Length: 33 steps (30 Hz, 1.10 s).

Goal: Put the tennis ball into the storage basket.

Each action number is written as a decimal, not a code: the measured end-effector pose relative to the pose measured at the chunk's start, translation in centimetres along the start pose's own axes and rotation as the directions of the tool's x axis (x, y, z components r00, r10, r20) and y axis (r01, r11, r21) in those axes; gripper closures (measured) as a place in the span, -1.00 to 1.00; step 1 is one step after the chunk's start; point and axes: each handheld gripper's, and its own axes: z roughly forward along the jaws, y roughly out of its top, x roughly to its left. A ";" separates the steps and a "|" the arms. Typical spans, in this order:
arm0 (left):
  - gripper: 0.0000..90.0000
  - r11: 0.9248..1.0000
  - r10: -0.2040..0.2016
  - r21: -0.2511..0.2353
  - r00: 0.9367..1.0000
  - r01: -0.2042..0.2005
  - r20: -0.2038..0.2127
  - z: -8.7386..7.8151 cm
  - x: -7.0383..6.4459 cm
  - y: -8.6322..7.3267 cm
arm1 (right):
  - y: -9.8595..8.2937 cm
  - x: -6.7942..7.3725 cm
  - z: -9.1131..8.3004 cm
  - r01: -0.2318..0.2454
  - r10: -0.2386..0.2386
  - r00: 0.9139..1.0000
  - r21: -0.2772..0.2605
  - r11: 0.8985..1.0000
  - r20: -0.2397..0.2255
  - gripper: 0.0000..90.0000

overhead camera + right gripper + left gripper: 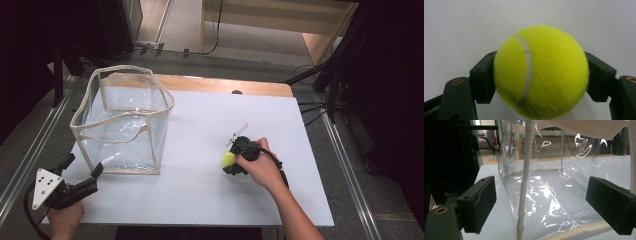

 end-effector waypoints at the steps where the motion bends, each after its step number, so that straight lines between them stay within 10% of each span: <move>1: -0.78 1.000 -0.001 0.000 1.000 0.001 0.000 0.0 0.0 0.0 | 0.2 0.0 0.0 -0.003 0.003 1.000 -0.006 1.000 -0.012 -0.49; 33: -0.78 1.000 -0.005 -0.003 1.000 0.005 0.007 -0.1 0.1 0.0 | 5.7 2.1 0.2 0.096 -0.096 0.994 -0.018 0.995 -0.058 -0.49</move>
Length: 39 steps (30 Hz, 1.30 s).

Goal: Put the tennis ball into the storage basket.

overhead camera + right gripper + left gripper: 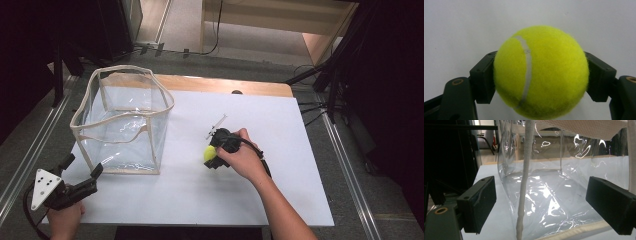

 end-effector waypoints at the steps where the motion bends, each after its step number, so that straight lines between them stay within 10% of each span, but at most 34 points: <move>1: -0.78 1.000 0.000 0.000 1.000 0.000 0.000 0.0 0.0 0.0 | 0.0 0.0 0.0 0.000 0.000 1.000 0.000 1.000 0.000 -0.49; 39: -0.78 1.000 0.005 0.002 1.000 -0.005 0.001 0.0 -0.1 0.0 | 6.0 2.2 -0.5 0.117 -0.118 0.993 -0.057 0.992 -0.017 -0.49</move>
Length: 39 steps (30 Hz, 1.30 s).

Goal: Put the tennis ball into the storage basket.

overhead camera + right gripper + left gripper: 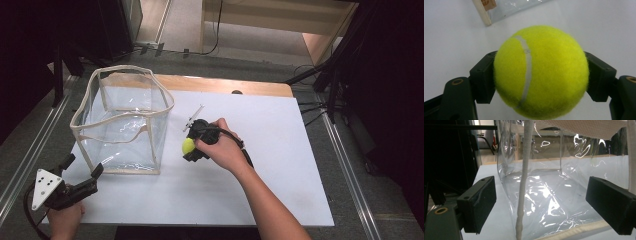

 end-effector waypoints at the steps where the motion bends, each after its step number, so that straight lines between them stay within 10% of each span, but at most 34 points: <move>1: -0.78 1.000 0.000 -0.002 1.000 0.000 0.002 0.0 0.0 0.0 | 0.2 0.1 0.0 0.003 -0.003 1.000 -0.009 1.000 -0.008 -0.49; 39: -0.78 1.000 -0.002 -0.004 1.000 0.002 0.007 0.0 0.0 0.0 | 4.5 -0.2 -3.4 0.044 -0.046 0.998 -0.047 0.998 -0.037 -0.49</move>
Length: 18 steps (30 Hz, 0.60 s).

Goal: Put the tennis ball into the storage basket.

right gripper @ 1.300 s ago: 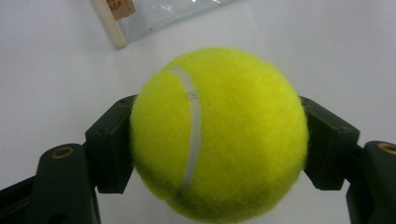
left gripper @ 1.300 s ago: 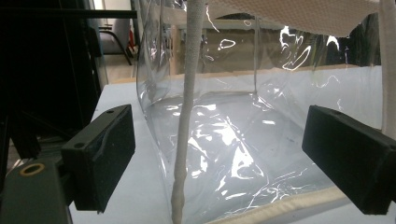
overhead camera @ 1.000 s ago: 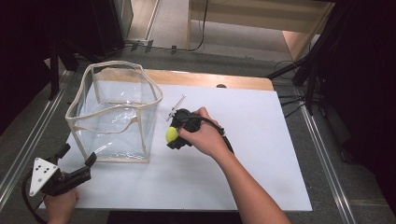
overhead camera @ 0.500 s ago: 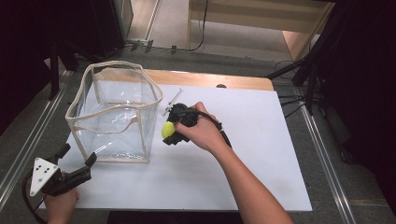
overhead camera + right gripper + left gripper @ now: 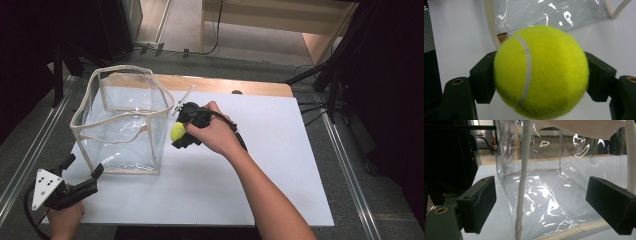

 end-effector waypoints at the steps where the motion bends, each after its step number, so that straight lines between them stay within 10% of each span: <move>1: -0.78 1.000 0.000 0.002 1.000 0.000 0.000 0.0 0.0 0.0 | 0.1 0.0 -0.1 -0.005 0.005 1.000 -0.003 1.000 -0.005 -0.49; 18: -0.78 1.000 -0.001 -0.003 1.000 0.001 0.002 0.0 0.0 0.0 | 1.6 -0.6 -1.7 0.008 -0.008 1.000 -0.007 1.000 0.005 -0.49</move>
